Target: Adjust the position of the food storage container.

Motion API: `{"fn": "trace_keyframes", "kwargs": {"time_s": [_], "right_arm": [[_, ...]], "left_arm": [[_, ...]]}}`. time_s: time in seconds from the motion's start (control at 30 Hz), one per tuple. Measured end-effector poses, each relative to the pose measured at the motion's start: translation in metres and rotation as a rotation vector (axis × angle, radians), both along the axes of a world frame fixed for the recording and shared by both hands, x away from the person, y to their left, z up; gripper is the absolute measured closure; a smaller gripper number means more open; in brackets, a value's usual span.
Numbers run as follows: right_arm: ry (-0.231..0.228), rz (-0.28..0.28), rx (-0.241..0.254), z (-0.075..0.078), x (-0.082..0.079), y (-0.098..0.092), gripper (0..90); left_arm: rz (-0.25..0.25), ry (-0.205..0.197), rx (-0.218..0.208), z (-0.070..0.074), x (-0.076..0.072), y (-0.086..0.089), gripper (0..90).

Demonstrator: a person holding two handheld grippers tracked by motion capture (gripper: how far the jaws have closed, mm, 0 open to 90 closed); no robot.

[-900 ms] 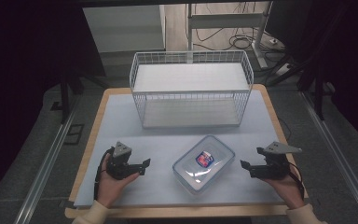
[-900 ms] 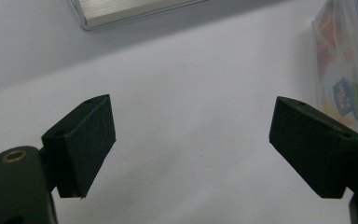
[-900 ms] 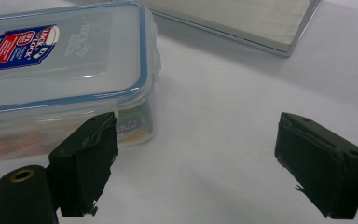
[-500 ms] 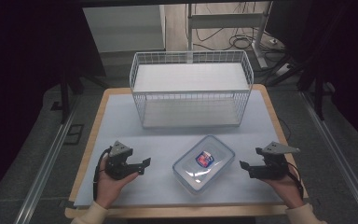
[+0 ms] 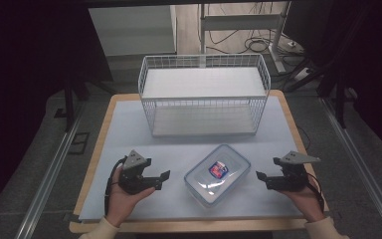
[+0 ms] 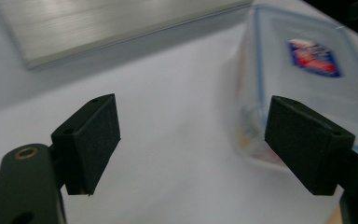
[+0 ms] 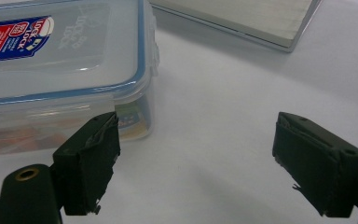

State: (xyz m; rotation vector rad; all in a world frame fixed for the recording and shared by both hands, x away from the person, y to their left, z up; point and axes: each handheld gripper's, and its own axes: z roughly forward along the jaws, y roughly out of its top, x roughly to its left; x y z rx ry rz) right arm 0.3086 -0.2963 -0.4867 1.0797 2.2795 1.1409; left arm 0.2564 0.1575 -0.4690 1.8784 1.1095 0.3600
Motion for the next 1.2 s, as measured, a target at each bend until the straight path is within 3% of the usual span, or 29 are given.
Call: {"fn": "trace_keyframes", "kwargs": {"time_s": [0.17,0.33,0.5,0.53,0.67,0.7,0.77,0.8,0.83,0.87,0.9,0.93,1.1,1.2], "right_arm": [[0.002,-0.002,0.002,0.002,0.001,0.0,15.2],[0.005,-0.007,0.019,0.003,0.002,-0.002,15.2],[0.003,-0.01,0.021,0.004,0.001,-0.002,15.6],[0.009,-0.015,0.021,0.004,0.002,-0.002,16.1],[0.017,-0.022,0.024,0.003,0.002,-0.004,16.4],[0.013,-0.025,0.026,0.003,0.002,-0.005,16.4],[0.013,-0.026,0.026,0.003,0.002,-0.005,16.4],[0.015,-0.032,0.026,0.003,0.002,-0.006,16.4],[0.015,-0.032,0.026,0.003,0.002,-0.006,16.4],[0.015,-0.035,0.027,0.003,0.002,-0.007,16.5],[0.015,-0.035,0.027,0.003,0.002,-0.007,16.5],[0.014,-0.033,0.024,0.003,0.002,-0.006,16.5],[0.014,-0.028,0.021,0.002,0.002,-0.004,17.8],[0.012,-0.028,0.017,0.002,0.002,-0.003,17.8]], "left_arm": [[-0.06,-0.011,-0.017,0.012,-0.002,-0.021,17.7],[-0.09,-0.017,-0.025,0.02,-0.003,-0.035,18.2],[-0.145,-0.01,-0.03,0.028,0.0,-0.052,25.6],[-0.158,-0.012,-0.022,0.029,0.0,-0.056,31.9],[-0.215,-0.009,0.002,0.033,-0.001,-0.073,42.0],[-0.242,0.001,0.004,0.033,-0.001,-0.08,52.5],[-0.258,0.011,0.001,0.032,-0.002,-0.083,63.9],[-0.283,0.028,-0.009,0.03,-0.003,-0.087,69.4],[-0.302,0.039,-0.017,0.028,-0.005,-0.09,69.4],[-0.338,0.051,-0.018,0.024,-0.008,-0.098,79.1],[-0.338,0.051,-0.018,0.024,-0.008,-0.098,82.1],[-0.373,0.044,-0.003,0.02,-0.015,-0.107,86.5],[-0.446,0.069,0.002,0.011,-0.027,-0.126,89.7],[-0.461,0.082,0.006,0.007,-0.031,-0.132,89.7]]}}
